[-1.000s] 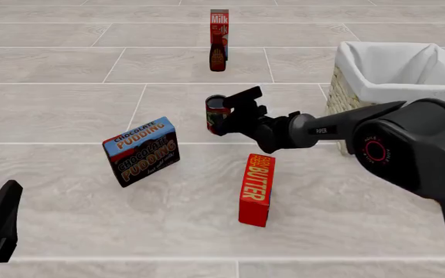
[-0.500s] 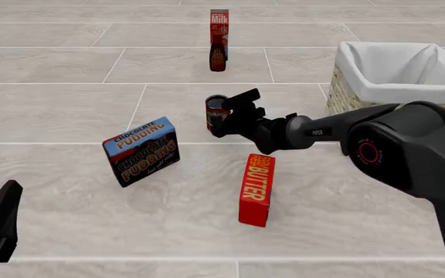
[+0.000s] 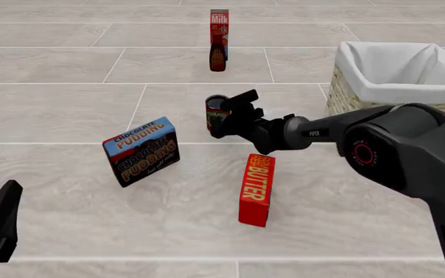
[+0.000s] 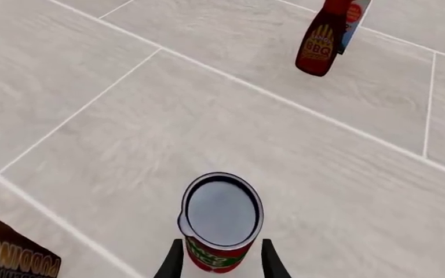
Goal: Pick the tomato sauce and place it in the basket.
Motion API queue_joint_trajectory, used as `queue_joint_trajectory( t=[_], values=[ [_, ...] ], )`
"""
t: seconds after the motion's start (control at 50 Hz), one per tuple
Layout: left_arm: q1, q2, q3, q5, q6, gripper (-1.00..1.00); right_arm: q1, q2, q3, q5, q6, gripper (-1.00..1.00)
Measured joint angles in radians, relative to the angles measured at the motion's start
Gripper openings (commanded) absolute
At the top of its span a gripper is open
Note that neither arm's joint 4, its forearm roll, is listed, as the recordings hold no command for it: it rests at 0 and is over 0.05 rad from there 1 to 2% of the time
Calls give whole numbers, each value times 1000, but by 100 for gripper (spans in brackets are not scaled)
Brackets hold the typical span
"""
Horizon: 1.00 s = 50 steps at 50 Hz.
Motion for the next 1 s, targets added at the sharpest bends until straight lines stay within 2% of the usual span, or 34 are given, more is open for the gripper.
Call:
queue_joint_trajectory(
  t=[1.0],
  values=[
    [0,0,0,0,0,100,2,39,-57,27,-4,100]
  ],
)
